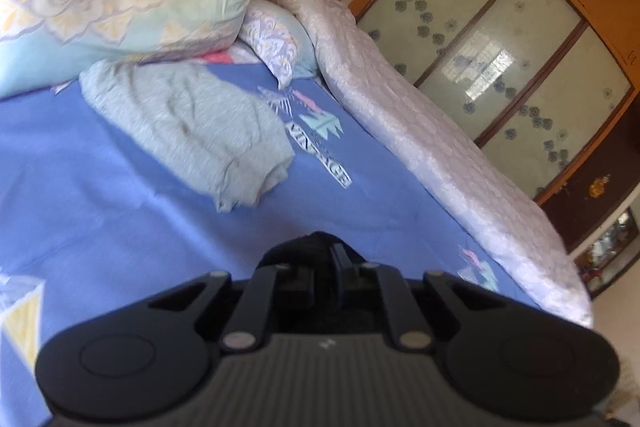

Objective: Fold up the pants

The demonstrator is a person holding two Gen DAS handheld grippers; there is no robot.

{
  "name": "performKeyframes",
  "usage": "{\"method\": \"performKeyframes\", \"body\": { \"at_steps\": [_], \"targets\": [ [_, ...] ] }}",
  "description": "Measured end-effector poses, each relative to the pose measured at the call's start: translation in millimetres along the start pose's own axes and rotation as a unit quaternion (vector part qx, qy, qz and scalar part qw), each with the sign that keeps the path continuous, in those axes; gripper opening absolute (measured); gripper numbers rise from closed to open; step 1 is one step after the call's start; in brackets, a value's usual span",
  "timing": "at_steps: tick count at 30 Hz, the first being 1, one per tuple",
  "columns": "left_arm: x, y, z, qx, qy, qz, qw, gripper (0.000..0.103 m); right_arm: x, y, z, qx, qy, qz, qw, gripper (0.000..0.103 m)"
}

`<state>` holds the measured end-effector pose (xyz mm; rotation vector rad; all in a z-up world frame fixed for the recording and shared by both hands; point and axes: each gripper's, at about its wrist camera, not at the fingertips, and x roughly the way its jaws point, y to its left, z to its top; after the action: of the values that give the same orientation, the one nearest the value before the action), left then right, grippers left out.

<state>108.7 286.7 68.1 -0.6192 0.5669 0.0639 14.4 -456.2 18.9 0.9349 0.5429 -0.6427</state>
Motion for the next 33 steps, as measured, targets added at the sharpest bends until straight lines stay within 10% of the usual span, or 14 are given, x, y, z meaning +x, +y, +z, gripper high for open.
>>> {"method": "performKeyframes", "body": {
  "at_steps": [1,2,10,18,19,21,25,27,28,33],
  "targets": [
    [13.8,-4.0,-2.6,0.007,0.005,0.017,0.9998,0.018,5.7,4.0,0.5,-0.002,-0.001,-0.02,1.0,0.068],
    [27.3,-5.8,-7.6,0.005,0.026,0.035,0.999,0.024,6.8,6.9,-1.1,-0.011,-0.006,-0.048,0.999,0.072],
    [-17.8,22.1,-53.5,0.034,0.054,0.032,0.9975,0.056,-22.5,-52.4,-17.6,-0.062,0.031,-0.031,0.997,0.071],
    [-99.9,84.9,-67.0,-0.05,0.086,0.042,0.9941,0.075,-1.1,-56.9,-46.9,-0.007,0.088,0.005,0.996,0.07],
    [-103.5,89.8,-71.9,-0.064,0.101,0.04,0.992,0.077,6.6,-50.1,-52.8,-0.02,0.095,-0.001,0.995,0.065],
    [-109.2,94.9,-84.2,-0.083,0.123,0.034,0.9884,0.077,16.8,-35.3,-63.0,-0.065,0.095,-0.029,0.993,0.003],
    [-115.9,89.4,-100.7,-0.071,0.143,0.036,0.9865,0.077,11.4,-39.3,-55.8,-0.048,0.045,-0.063,0.996,0.007],
    [-117.5,87.9,-107.1,-0.068,0.156,0.026,0.985,0.077,-5.5,-45.2,-53.8,-0.041,0.025,-0.083,0.995,0.03],
    [-118.0,87.9,-110.1,-0.068,0.16,0.022,0.9845,0.077,-16.5,-48.3,-52.0,-0.043,0.023,-0.085,0.995,0.058],
    [-119.5,93.1,-130.1,-0.1,0.183,0.005,0.9781,0.077,-105.3,-84.9,-62.4,-0.069,0.035,0.011,0.997,0.062]
  ]
}}
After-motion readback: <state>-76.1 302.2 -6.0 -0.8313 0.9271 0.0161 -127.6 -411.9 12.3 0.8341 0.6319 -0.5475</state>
